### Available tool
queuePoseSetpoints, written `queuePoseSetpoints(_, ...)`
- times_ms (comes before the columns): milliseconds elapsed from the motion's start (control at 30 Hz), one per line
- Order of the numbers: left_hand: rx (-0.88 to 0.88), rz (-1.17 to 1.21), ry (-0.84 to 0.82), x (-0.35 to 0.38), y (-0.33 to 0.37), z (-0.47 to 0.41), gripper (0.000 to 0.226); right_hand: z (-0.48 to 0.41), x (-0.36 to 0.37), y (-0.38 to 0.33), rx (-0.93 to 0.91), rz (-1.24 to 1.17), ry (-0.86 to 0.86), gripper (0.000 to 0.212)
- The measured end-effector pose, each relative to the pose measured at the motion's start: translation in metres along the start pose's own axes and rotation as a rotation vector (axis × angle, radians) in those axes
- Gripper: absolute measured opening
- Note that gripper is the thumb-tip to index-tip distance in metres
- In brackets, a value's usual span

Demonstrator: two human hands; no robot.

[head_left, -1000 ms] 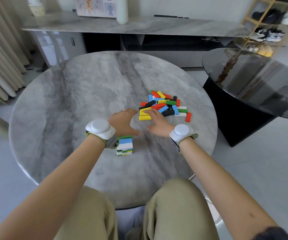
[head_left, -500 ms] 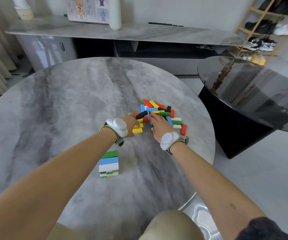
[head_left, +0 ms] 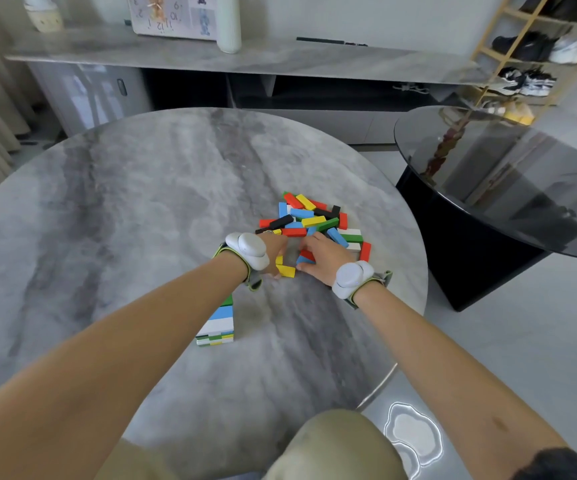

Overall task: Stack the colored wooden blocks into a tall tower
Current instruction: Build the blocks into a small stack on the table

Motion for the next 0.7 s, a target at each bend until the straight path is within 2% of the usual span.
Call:
queuePoseSetpoints(67,0.007,0.010,-0.006,0.003,0.002,-0.001,0.043,0.005,0.000,-0.005,0.011,-0.006,-0.014,0.036)
queuePoseSetpoints(200,0.012,-0.059,0.031,0.005,0.004,-0.003,0.061,0.018,0.003,-0.009,0.035,0.038,0.029,0.036)
queuePoseSetpoints(267,0.033,-0.069,0.034,0.006,0.004,-0.003,0.050,0.023,0.003,-0.007,-0.021,0.041,0.009,0.036)
queuePoseSetpoints(367,0.020,-0.042,0.028,0.006,0.004,-0.003,0.034,0.027,0.000,-0.003,-0.117,0.010,-0.149,0.056)
queuePoseSetpoints(467,-0.041,-0.051,0.014,0.006,0.007,-0.003,0.032,0.029,-0.005,-0.004,-0.144,-0.008,-0.222,0.062)
queuePoseSetpoints(700,-0.131,-0.092,-0.001,0.007,0.012,0.000,0.038,0.032,-0.010,-0.013,-0.071,-0.082,-0.193,0.059)
Point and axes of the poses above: each hand's wrist, its own z-axis away from the middle knuckle, its own x-axis out of the palm, y = z × x, the point moved 2 cm from there along -z, towards the middle knuckle, and after that the axes turned 9 degrees about z, right-handed, at the moved point
